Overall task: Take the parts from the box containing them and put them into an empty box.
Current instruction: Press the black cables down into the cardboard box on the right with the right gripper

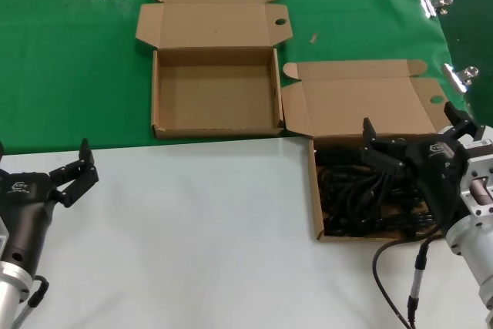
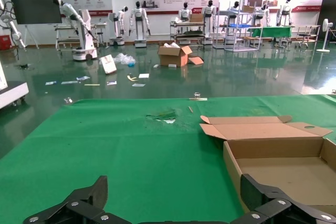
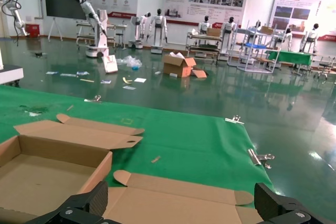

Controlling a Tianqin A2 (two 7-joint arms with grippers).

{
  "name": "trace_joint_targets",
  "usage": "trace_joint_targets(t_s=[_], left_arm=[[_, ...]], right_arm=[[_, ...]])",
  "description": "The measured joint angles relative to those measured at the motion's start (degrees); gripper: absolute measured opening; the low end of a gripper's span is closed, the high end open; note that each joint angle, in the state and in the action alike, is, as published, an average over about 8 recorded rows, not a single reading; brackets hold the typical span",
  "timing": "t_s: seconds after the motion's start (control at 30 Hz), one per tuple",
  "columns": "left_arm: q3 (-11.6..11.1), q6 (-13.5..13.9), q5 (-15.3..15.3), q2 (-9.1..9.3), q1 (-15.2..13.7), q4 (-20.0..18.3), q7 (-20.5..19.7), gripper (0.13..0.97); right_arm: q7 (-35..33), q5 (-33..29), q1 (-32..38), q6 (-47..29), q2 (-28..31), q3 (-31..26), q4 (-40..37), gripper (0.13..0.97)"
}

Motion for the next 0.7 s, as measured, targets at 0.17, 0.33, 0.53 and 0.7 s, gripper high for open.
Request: trace_joint_targets(t_s=[0.17, 0.33, 0.53, 0.7], left_arm=[[0.0, 0.0, 0.0, 0.00, 0.0, 0.0, 0.0, 0.848], [0.0, 0.0, 0.0, 0.00, 0.0, 0.0, 0.0, 0.821], [0.0, 0.0, 0.0, 0.00, 0.0, 0.0, 0.0, 0.714], [0.0, 0.0, 0.0, 0.00, 0.0, 0.0, 0.0, 0.622]], right_arm=[[0.1, 0.1, -0.1, -0.1, 0.0, 0.0, 0.2, 0.966], [0.2, 0.2, -0.4, -0.2, 0.3, -0.4, 0.8, 0.966], [0.5, 0.2, 0.0, -0.2, 2.1, -1.7, 1.1, 0.966], [1.9, 0.6, 1.4, -0.8, 6.1, -4.1, 1.7, 0.966]])
